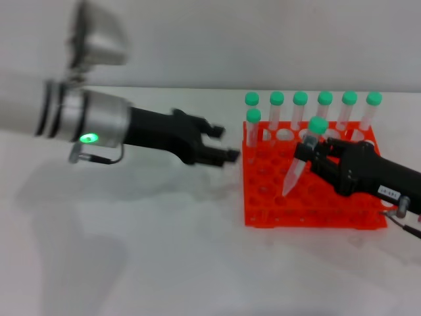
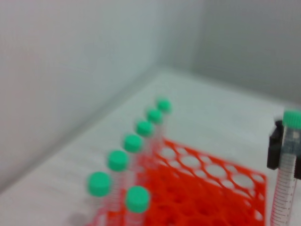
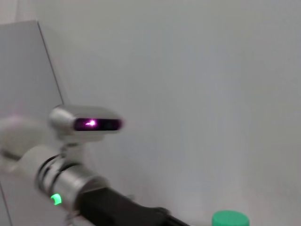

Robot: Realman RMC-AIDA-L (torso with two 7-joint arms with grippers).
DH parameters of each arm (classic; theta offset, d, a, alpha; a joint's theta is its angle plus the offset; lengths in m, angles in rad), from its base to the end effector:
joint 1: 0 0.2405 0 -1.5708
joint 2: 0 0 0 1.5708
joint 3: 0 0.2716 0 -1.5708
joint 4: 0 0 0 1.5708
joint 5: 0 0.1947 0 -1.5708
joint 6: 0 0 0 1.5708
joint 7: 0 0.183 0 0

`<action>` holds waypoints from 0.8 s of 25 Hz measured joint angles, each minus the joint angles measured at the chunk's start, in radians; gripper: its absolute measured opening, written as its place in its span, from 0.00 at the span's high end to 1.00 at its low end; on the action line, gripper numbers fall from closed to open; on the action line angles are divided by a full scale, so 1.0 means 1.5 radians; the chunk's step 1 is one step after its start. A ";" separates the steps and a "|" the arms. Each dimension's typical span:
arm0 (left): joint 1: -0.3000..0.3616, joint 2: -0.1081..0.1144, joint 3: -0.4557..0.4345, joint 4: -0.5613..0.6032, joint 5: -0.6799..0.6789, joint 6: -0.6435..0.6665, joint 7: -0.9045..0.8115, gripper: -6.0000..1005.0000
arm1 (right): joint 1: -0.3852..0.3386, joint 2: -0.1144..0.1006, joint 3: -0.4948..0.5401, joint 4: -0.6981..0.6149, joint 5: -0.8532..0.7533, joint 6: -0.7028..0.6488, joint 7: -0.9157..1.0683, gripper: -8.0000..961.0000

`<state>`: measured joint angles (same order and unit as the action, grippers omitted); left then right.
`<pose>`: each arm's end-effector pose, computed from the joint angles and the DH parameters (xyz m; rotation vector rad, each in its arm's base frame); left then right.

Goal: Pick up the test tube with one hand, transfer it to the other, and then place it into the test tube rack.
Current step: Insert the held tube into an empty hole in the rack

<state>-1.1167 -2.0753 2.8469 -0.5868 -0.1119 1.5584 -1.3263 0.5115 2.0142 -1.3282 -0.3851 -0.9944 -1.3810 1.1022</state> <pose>-0.1700 0.4209 -0.0490 -2.8406 -0.5202 -0.4462 0.2117 0.3572 -0.0451 -2.4344 0.5715 1.1540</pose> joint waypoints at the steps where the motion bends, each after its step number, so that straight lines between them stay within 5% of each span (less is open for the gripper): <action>1: 0.022 0.000 0.000 -0.006 -0.029 0.006 0.011 0.47 | 0.004 0.000 0.000 0.000 0.002 0.008 -0.001 0.77; 9: 0.241 -0.003 0.000 0.017 -0.345 0.047 0.147 0.29 | 0.048 0.004 0.001 0.002 0.022 0.084 -0.018 0.77; 12: 0.310 -0.004 -0.001 0.066 -0.410 0.052 0.217 0.21 | 0.063 0.006 0.000 0.005 0.044 0.112 -0.037 0.77; 20: 0.442 -0.005 -0.004 0.209 -0.533 0.029 0.384 0.21 | 0.083 0.010 -0.004 0.008 0.087 0.172 -0.073 0.77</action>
<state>-0.4536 -2.0823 2.8407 -0.2736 -0.9121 1.6020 -0.7502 0.6362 2.0288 -1.3346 -0.3729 -0.8643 -1.1234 0.9924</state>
